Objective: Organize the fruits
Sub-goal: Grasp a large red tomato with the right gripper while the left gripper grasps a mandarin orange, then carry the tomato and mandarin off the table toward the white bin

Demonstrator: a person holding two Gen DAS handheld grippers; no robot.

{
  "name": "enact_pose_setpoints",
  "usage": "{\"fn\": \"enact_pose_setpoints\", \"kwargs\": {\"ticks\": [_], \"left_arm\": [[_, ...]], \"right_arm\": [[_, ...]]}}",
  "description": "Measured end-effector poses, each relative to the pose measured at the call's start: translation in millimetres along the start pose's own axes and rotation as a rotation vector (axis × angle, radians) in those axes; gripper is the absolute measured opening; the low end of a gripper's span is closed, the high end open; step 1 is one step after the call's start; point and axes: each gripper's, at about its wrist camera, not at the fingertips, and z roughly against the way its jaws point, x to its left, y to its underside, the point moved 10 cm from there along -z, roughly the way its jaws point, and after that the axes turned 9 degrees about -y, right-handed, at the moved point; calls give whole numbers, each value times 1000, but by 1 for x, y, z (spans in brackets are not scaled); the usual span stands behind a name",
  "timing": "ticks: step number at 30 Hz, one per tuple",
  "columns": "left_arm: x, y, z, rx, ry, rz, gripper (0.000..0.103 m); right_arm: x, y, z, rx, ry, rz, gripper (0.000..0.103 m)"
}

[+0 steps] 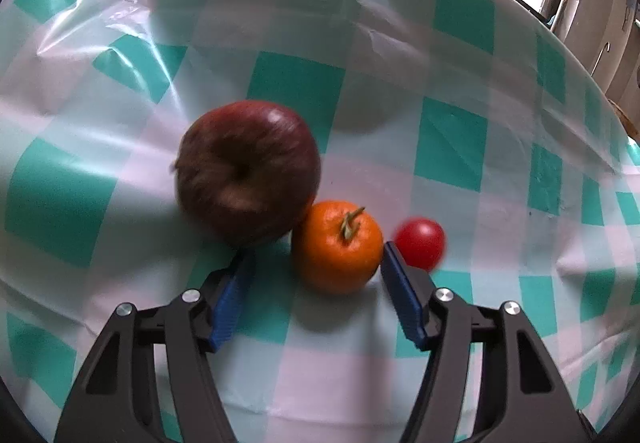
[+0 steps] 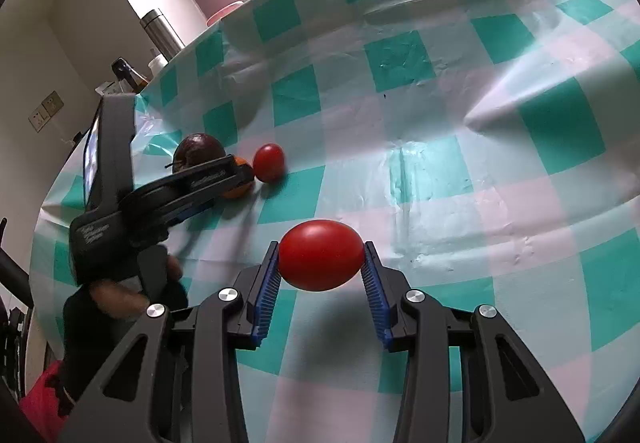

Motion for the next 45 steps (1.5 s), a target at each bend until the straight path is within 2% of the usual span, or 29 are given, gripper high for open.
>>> {"fn": "enact_pose_setpoints", "kwargs": {"ticks": [4,6,7,11,14,18,21,23,35,40,45], "left_arm": [[-2,-4,-2,-2,52,23,64],[-4,-3,-2,-3,65,18,56],[-10,-1,-1,0,111,-1,45],[-5,9,13,-7,206,24,45],[5,22,32,-32,223,15,45],[26,41,66,-66,279,57,45],[39,61,80,-80,282,71,45],[45,69,86,-61,315,94,45],[49,73,92,-72,313,96,45],[54,80,98,-74,326,102,45],[51,87,117,-139,333,43,45]], "right_arm": [[0,0,0,2,0,0,41],[-1,0,-1,2,1,-1,41],[-1,0,-1,2,1,-1,41],[-1,0,-1,-1,-5,-4,41],[-1,1,0,-5,-9,-3,41],[-2,1,2,-14,-16,-6,41],[-4,1,3,-22,-23,-11,41],[-4,1,5,-26,-27,-14,41],[-4,1,10,-39,-46,-26,41],[-4,18,31,-74,-58,-115,41],[8,35,50,-94,-108,-123,41]]}}
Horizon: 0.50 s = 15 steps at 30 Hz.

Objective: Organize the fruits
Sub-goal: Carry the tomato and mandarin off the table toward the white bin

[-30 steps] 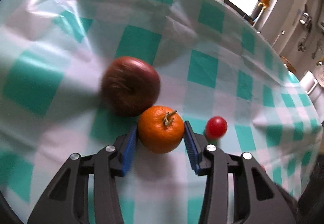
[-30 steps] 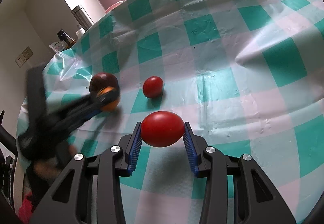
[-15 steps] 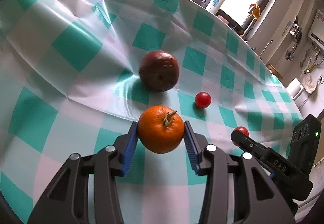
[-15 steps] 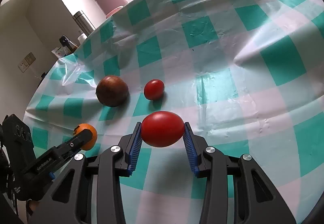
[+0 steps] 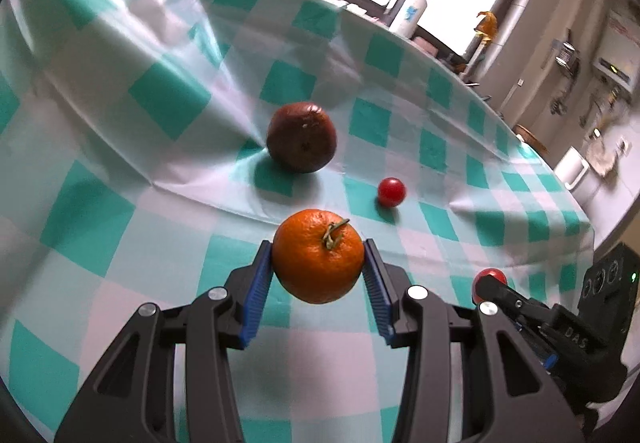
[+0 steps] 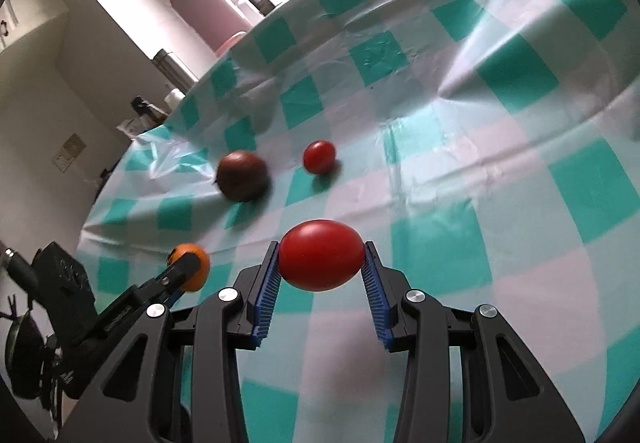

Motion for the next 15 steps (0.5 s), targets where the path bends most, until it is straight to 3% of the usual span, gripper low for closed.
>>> {"fn": "enact_pose_setpoints", "kwargs": {"ticks": [6,10,15], "left_arm": [[-2,15,28,0,104,43,45],[-1,29,43,15,122,55,45],[-17,50,57,46,143,-4,45]], "right_arm": [[9,17,29,-2,-27,34,41],[6,27,54,-19,-40,44,41],[-2,32,92,-63,-48,59,41]]}}
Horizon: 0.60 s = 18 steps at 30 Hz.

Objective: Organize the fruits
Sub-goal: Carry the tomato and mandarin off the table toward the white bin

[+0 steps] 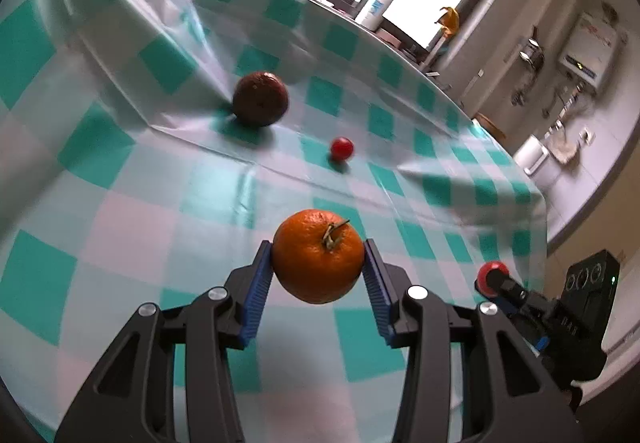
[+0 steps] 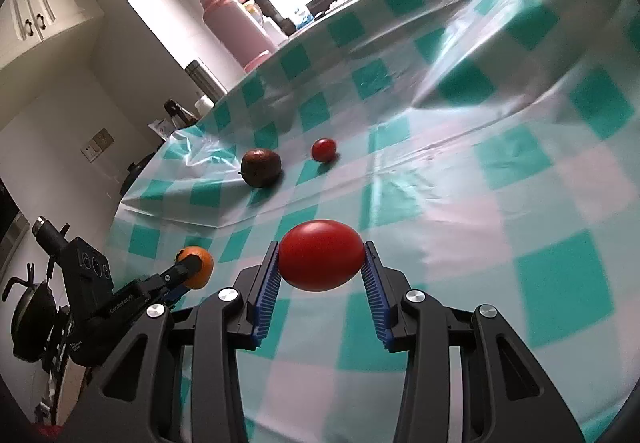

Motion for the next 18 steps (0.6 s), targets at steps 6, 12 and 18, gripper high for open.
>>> {"fn": "enact_pose_setpoints", "kwargs": {"ticks": [6,12,18], "left_arm": [[-36,21,9,11,23,-108,45],[-85,39,20,0,67,-246,45],[-150,72,32,0,165,-414,45]], "right_arm": [[-12,11,41,-41,16,15,41],[-28,19,84,-106,62,38,41],[-44,21,140,-214,89,42,41]]}}
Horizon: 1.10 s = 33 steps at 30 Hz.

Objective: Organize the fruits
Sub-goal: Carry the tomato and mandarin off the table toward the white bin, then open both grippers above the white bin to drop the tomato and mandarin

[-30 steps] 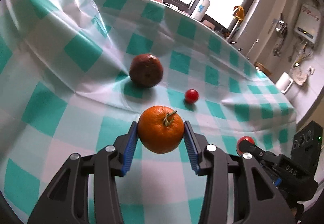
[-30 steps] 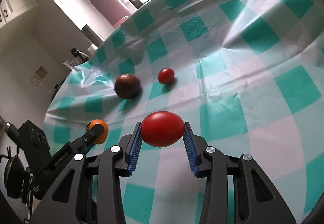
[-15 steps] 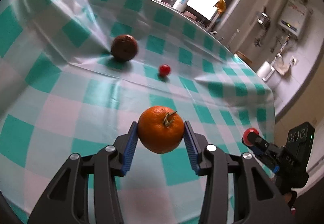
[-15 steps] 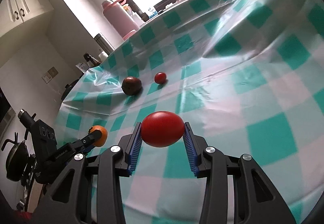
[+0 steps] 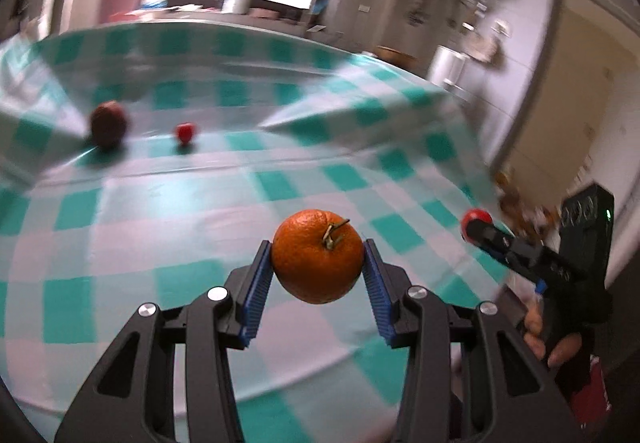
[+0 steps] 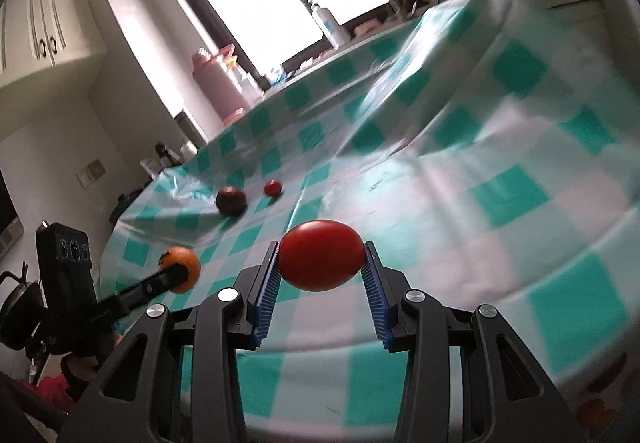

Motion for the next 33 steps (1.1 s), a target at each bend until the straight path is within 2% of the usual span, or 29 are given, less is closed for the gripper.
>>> {"fn": "enact_pose_setpoints", "kwargs": {"ticks": [8,15,19,23,29,31,33], "left_arm": [[-107,16,-9,26,149,-210,45],[-200,50,-20,70,293,-407,45],[-240,77,-33,125,345,-503,45],[-274,118,-54,210,384,-618,45],[-307,193,-97,342,381,-829,45],[-311,215,-112,382,367,-880,45],[-313,242,-128,457,366,-927,45]], "right_arm": [[-53,4,82,-134,121,-14,41],[-131,42,136,-121,316,-145,41],[-173,70,158,-69,429,-222,41],[-210,99,168,36,565,-273,41],[-248,136,171,213,771,-270,41],[-256,145,173,239,793,-298,41],[-258,147,173,249,794,-311,41]]}}
